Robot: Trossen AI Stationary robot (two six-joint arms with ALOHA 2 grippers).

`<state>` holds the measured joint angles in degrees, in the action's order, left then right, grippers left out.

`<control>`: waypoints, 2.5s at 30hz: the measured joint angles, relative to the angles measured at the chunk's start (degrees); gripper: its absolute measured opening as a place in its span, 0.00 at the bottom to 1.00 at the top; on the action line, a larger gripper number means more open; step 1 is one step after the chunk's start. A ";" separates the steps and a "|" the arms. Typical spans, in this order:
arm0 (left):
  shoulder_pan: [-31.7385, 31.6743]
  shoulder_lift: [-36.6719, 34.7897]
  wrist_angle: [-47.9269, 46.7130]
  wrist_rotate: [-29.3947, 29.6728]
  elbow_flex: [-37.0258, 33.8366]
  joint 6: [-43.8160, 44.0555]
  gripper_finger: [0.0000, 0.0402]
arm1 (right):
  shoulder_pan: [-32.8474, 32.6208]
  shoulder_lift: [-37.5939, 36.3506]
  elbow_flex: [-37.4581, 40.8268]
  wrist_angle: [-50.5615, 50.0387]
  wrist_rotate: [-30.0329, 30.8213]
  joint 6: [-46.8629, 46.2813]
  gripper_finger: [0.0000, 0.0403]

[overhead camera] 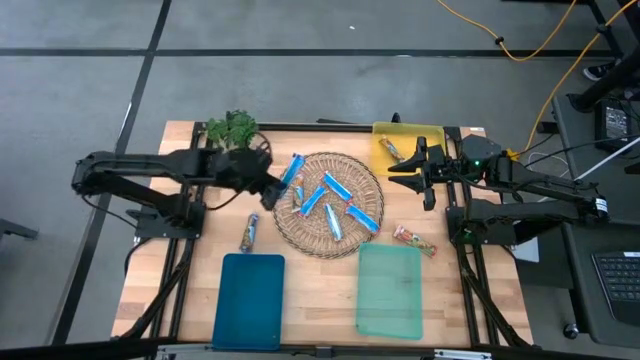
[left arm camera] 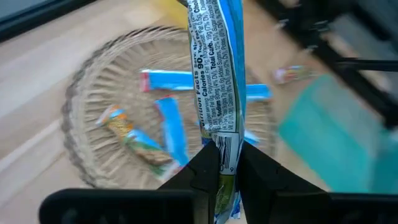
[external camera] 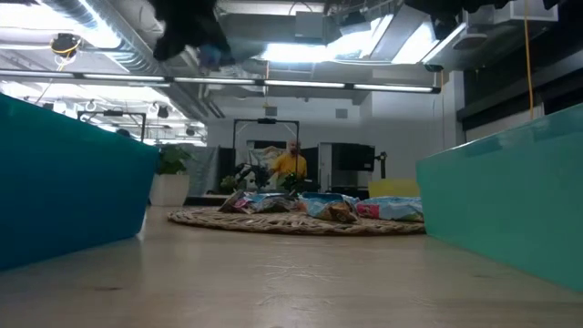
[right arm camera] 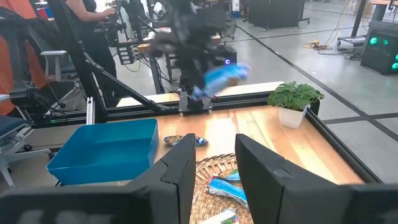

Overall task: Pick and place Granola Bars by type
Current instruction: Put the blue granola bar into the blue bin

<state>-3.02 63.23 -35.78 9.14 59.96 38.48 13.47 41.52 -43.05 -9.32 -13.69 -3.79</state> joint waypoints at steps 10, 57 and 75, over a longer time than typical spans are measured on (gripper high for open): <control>12.62 -11.17 0.03 3.43 0.00 -0.14 0.11 | 0.00 0.00 -0.01 0.17 0.02 -0.37 0.29; 49.53 11.94 -8.12 -0.37 -0.50 21.01 0.11 | -0.31 5.86 -0.01 0.17 -3.74 -2.06 0.29; 49.35 31.90 -11.07 -1.40 -0.55 20.33 0.11 | -3.28 5.46 -0.01 1.92 -4.39 2.89 0.29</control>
<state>46.33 95.13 -46.85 7.74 59.42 58.81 10.20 46.98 -43.07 -7.40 -18.09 -0.90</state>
